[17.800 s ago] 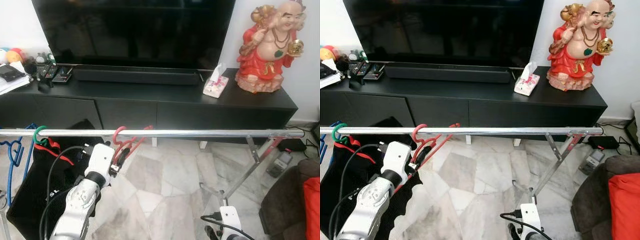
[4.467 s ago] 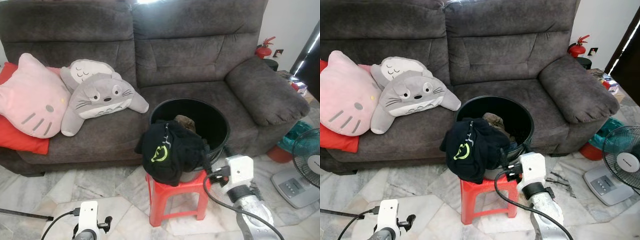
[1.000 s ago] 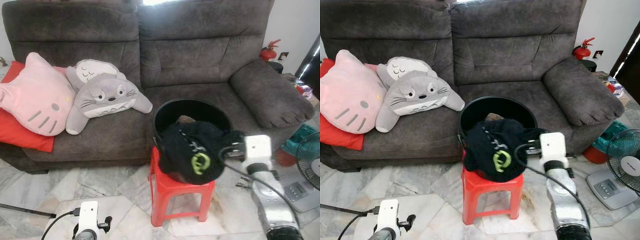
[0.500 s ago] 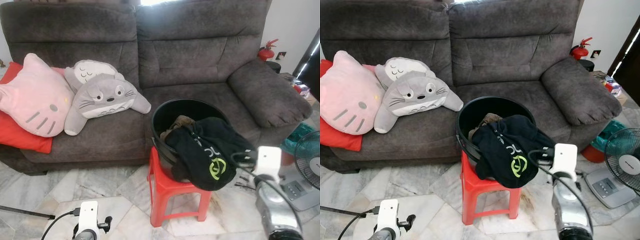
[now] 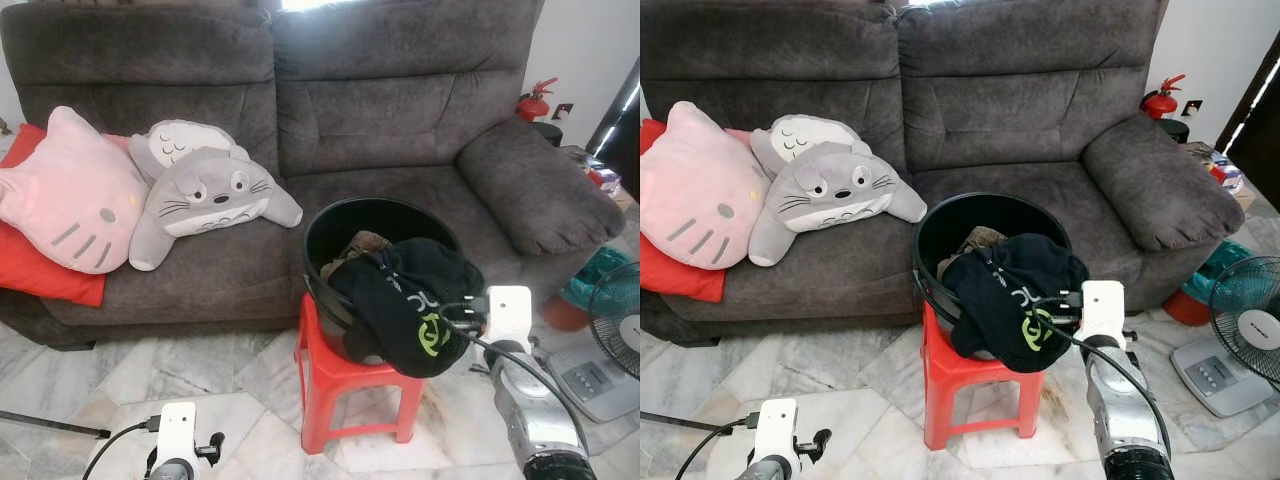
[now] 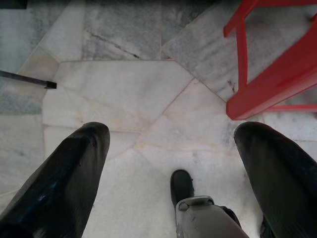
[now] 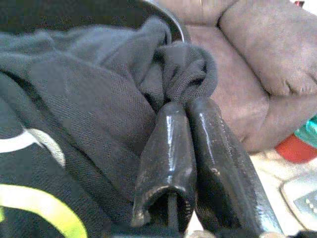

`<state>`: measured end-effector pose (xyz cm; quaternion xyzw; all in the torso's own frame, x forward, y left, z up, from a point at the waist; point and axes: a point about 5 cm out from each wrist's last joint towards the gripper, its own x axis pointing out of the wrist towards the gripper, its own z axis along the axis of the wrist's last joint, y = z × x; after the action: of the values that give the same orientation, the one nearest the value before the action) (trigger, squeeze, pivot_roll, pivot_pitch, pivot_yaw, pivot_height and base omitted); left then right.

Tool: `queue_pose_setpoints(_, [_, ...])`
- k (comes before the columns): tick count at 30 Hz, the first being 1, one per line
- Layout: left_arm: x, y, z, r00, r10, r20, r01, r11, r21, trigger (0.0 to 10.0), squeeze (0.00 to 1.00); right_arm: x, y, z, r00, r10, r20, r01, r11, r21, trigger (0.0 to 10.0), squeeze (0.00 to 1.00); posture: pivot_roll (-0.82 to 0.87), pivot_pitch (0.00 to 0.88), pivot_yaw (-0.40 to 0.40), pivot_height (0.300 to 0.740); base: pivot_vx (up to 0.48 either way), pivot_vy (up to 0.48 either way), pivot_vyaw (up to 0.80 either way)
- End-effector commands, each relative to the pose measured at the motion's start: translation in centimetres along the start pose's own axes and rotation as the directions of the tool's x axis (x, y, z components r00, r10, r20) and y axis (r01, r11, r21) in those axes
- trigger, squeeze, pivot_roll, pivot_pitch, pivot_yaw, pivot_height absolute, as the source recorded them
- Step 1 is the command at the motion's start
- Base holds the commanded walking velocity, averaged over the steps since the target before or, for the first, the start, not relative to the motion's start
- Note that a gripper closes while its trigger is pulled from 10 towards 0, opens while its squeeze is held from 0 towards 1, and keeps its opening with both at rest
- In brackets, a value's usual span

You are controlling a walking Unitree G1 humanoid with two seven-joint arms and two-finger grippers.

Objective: Hang hanger

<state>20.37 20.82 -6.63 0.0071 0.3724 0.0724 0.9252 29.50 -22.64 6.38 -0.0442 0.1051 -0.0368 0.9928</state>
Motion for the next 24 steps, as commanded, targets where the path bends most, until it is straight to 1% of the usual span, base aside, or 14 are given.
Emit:
queue_pose_setpoints(1, [-0.1, 0.2, -0.4, 1.000, 0.009, -0.019, -0.009, 1.000, 0.007, 10.0, 0.00, -0.1, -0.2, 0.7, 0.999, -0.008, 0.045, 0.007, 1.000, 0.018, 10.0, 1.00, -0.11, 0.000, 0.008, 0.716, 0.000, 0.000, 0.00])
queue_pose_setpoints(3, [-0.1, 0.2, -0.4, 1.000, 0.009, -0.019, -0.009, 1.000, 0.007, 10.0, 0.00, -0.2, -0.7, 1.4, 0.995, -0.041, 0.087, 0.040, 0.999, 0.015, 10.0, 1.00, -0.11, 0.000, 0.008, 0.716, 0.000, 0.000, 0.00])
queue_pose_setpoints(5, [-0.1, 0.2, -0.4, 1.000, 0.009, -0.019, -0.009, 1.000, 0.008, 10.0, 0.00, -0.2, -0.9, 1.7, 0.993, -0.050, 0.104, 0.049, 0.999, 0.010, 10.0, 1.00, -0.11, 0.000, 0.008, 0.716, 0.000, 0.000, 0.00])
queue_pose_setpoints(8, [-0.1, 0.2, -0.4, 1.000, 0.010, -0.018, -0.009, 1.000, 0.006, 10.0, 0.00, -0.5, -1.2, 1.3, 0.994, -0.082, 0.077, 0.083, 0.997, -0.007, 10.0, 1.00, -0.11, 0.000, 0.006, 0.716, 0.000, 0.000, 0.00])
queue_pose_setpoints(13, [-0.1, 0.2, -0.4, 1.000, 0.009, -0.018, -0.009, 1.000, 0.008, 10.0, 0.00, -0.7, -1.8, 1.1, 0.988, -0.133, 0.077, 0.132, 0.991, 0.019, 10.0, 1.00, -0.11, 0.000, 0.006, 0.716, 0.000, 0.000, 0.00])
queue_pose_setpoints(14, [-0.1, 0.2, -0.4, 1.000, 0.009, -0.018, -0.009, 1.000, 0.010, 10.0, 0.00, -0.8, -1.7, 1.1, 0.988, -0.127, 0.088, 0.124, 0.992, 0.034, 10.0, 1.00, -0.11, 0.000, 0.008, 0.716, 0.000, 0.000, 0.00])
queue_pose_setpoints(15, [-0.1, 0.2, -0.4, 1.000, 0.009, -0.018, -0.009, 1.000, 0.011, 10.0, 0.00, -1.0, -0.9, 1.3, 0.992, -0.065, 0.109, 0.061, 0.998, 0.033, 10.0, 1.00, -0.11, 0.000, 0.008, 0.716, 0.000, 0.000, 0.00])
queue_pose_setpoints(16, [-0.1, 0.2, -0.4, 1.000, 0.009, -0.018, -0.009, 1.000, 0.011, 10.0, 0.00, -1.0, -0.9, 1.3, 0.992, -0.065, 0.109, 0.061, 0.998, 0.033, 10.0, 1.00, -0.11, 0.000, 0.008, 0.716, 0.000, 0.000, 0.00])
queue_pose_setpoints(17, [-0.1, 0.2, -0.4, 1.000, 0.009, -0.018, -0.008, 1.000, 0.012, 10.0, 0.00, -1.2, -0.2, 1.5, 0.992, 0.001, 0.124, -0.003, 1.000, 0.022, 10.0, 1.00, -0.11, 0.000, 0.008, 0.716, 0.000, 0.000, 0.00])
queue_pose_setpoints(18, [-0.1, 0.2, -0.4, 1.000, 0.009, -0.018, -0.009, 1.000, 0.013, 10.0, 0.00, -1.5, 0.6, 1.6, 0.987, 0.066, 0.145, -0.062, 0.998, -0.031, 10.0, 1.00, -0.11, 0.000, 0.007, 0.716, 0.000, 0.000, 0.00])
queue_pose_setpoints(19, [-0.1, 0.2, -0.4, 1.000, 0.009, -0.018, -0.009, 1.000, 0.014, 10.0, 0.00, -1.8, 1.1, 1.7, 0.982, 0.105, 0.155, -0.096, 0.993, -0.069, 10.0, 1.00, -0.11, 0.000, 0.007, 0.716, 0.000, 0.000, 0.00])
queue_pose_setpoints(20, [-0.1, 0.2, -0.4, 1.000, 0.010, -0.018, -0.009, 1.000, 0.014, 10.0, 0.00, -2.2, 1.4, 1.7, 0.978, 0.129, 0.167, -0.116, 0.990, -0.083, 10.0, 1.00, -0.11, 0.000, 0.007, 0.716, 0.000, 0.000, 0.00])
queue_pose_setpoints(23, [-0.1, 0.3, -0.4, 1.000, 0.011, -0.018, -0.010, 1.000, 0.012, 10.0, 0.00, -3.3, 1.3, 1.4, 0.975, 0.114, 0.191, -0.109, 0.993, -0.036, 10.0, 1.00, -0.11, 0.000, 0.005, 0.716, 0.000, 0.000, 0.00])
queue_pose_setpoints(24, [-0.1, 0.3, -0.4, 1.000, 0.011, -0.019, -0.010, 1.000, 0.012, 10.0, 0.00, -3.6, 1.3, 1.2, 0.975, 0.119, 0.190, -0.114, 0.993, -0.039, 10.0, 1.00, -0.11, 0.000, 0.005, 0.716, 0.000, 0.000, 0.00])
